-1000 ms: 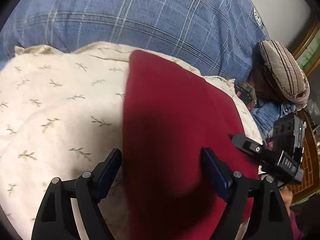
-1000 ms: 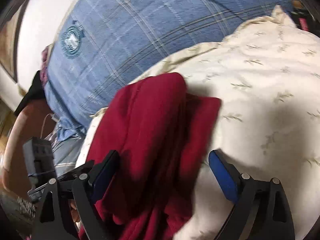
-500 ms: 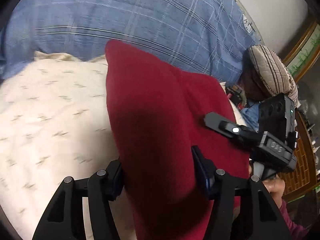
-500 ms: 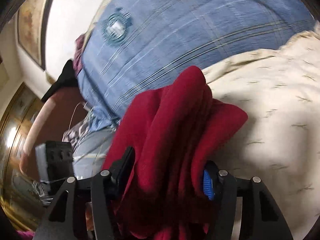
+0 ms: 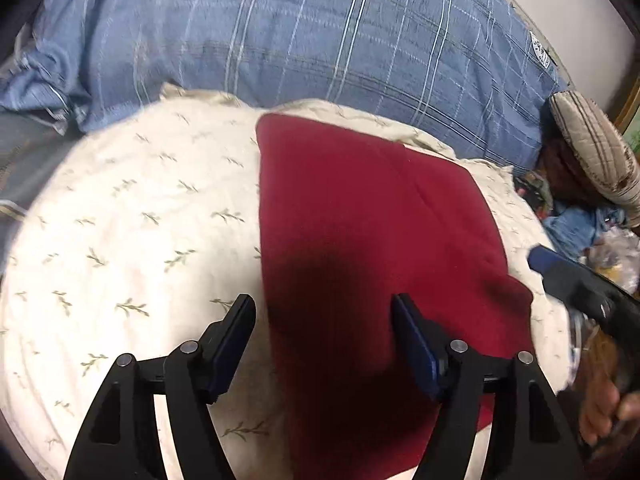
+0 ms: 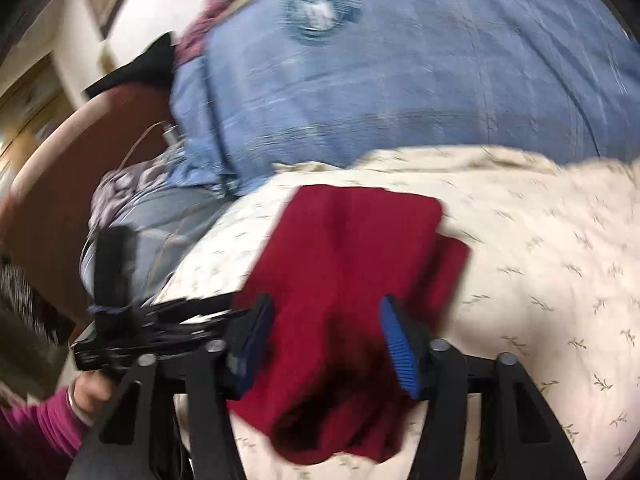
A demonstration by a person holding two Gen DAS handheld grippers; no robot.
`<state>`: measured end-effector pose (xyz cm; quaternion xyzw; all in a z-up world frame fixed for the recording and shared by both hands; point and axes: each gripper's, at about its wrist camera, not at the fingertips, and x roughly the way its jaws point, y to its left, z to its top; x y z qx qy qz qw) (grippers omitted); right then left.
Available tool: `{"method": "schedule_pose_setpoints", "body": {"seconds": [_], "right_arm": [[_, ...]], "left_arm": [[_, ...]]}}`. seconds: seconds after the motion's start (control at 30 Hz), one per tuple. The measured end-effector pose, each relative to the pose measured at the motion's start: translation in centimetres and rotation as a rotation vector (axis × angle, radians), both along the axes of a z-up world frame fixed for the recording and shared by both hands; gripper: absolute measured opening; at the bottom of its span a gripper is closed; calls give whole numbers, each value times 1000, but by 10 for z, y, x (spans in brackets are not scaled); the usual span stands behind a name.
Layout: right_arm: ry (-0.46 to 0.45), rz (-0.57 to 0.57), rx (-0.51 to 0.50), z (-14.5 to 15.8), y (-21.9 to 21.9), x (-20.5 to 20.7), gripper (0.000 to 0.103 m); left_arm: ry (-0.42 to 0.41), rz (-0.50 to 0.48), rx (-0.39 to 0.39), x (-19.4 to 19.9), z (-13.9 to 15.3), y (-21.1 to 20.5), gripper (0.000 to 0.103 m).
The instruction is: Fold small clothes
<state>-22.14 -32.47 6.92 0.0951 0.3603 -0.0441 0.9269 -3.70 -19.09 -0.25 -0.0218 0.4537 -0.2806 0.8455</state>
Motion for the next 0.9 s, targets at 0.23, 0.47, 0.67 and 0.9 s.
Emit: {"method": "schedule_pose_setpoints", "body": {"seconds": [0.23,0.47,0.67,0.9], "right_arm": [[180,-113,-330,-55,4,4,42],[111,-153,-215,-42,-2,-16,44],[-12,-115,-241,-1,20,-31,45],[40,-33,-231,-25,31,1,41]], "left_arm": [[-132,95,42,-35,6,-1,74],[-216,102,116,-68,19,6,72],[-224,107,111,-78,24,6,72],[-223,114,117,-80,27,8,72]]}}
